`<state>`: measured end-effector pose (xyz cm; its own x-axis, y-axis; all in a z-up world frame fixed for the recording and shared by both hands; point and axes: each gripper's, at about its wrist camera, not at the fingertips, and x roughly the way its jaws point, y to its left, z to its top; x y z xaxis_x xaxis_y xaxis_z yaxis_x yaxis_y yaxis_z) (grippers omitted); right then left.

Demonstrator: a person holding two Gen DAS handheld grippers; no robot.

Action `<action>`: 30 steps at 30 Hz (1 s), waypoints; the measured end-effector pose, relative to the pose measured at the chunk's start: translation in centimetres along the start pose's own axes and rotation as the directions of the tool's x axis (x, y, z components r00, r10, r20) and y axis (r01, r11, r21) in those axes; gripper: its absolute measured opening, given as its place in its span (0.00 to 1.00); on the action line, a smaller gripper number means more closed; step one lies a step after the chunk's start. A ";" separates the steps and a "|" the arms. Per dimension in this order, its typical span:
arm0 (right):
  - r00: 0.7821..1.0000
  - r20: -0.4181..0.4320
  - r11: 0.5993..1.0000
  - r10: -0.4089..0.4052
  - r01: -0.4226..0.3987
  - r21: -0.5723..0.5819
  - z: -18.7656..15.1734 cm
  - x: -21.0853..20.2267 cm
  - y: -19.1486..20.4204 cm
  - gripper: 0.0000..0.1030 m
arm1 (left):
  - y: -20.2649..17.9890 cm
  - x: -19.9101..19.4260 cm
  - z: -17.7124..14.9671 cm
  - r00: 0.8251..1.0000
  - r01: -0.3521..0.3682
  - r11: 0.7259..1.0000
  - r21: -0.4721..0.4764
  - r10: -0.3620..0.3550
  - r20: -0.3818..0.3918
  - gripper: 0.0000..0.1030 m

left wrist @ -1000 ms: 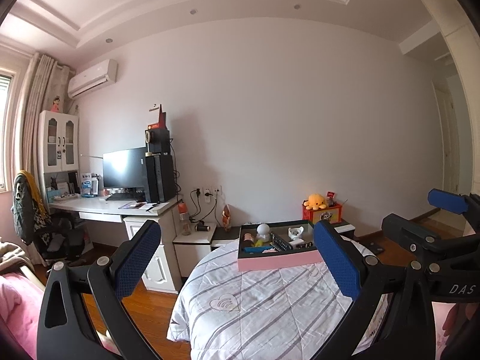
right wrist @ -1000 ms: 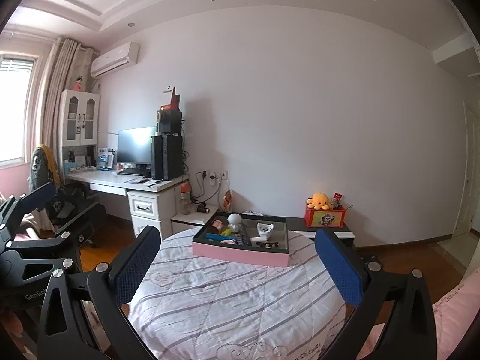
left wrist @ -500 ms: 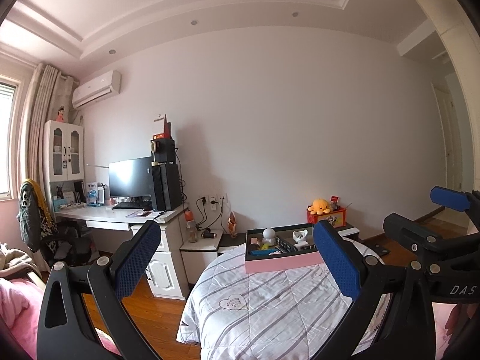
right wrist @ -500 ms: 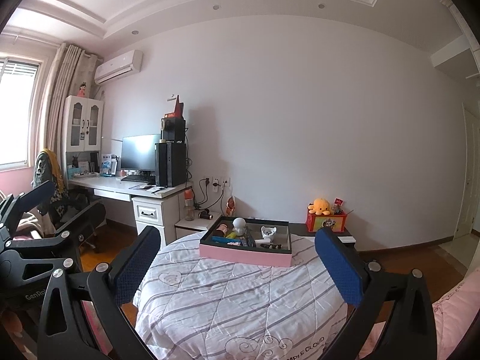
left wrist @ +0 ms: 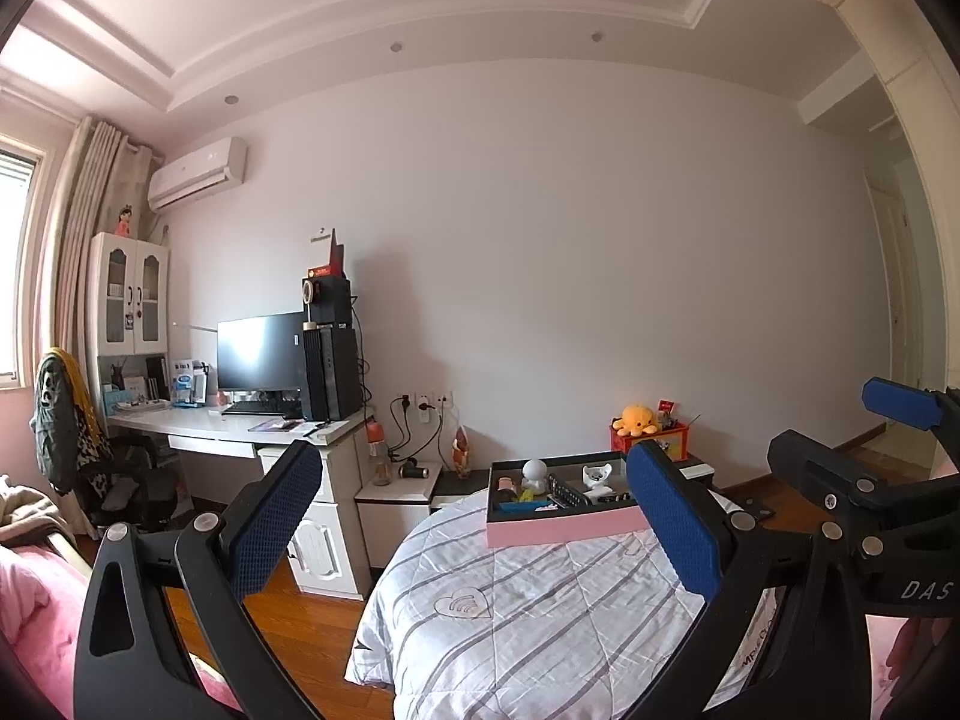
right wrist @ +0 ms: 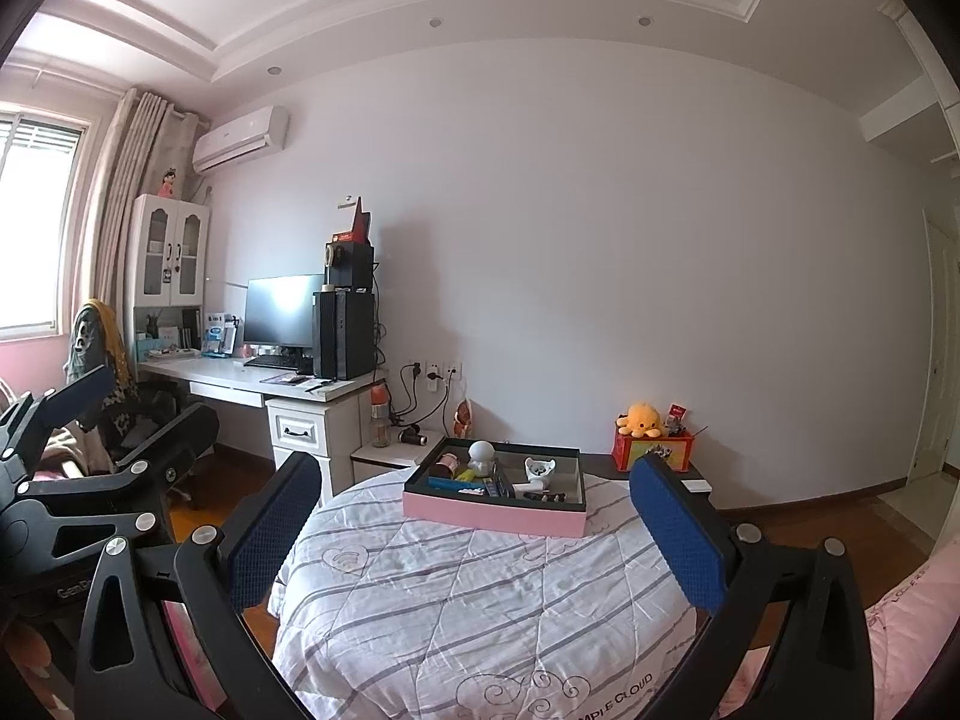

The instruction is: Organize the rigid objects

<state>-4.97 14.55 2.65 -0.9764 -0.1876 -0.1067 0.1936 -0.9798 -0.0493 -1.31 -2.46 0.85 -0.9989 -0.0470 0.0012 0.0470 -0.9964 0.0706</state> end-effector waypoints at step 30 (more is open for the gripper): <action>0.995 0.040 0.995 -0.094 0.095 -0.030 0.1 -0.5 0.0 1.00 | -0.2 0.2 -0.5 1.000 0.008 1.000 0.000 -0.008 -0.014 1.00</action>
<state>-4.46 14.63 2.81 -0.9933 -0.0972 -0.0619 0.1025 -0.9908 -0.0890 -1.48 -2.29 0.37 -0.9991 -0.0404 -0.0137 0.0393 -0.9967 0.0707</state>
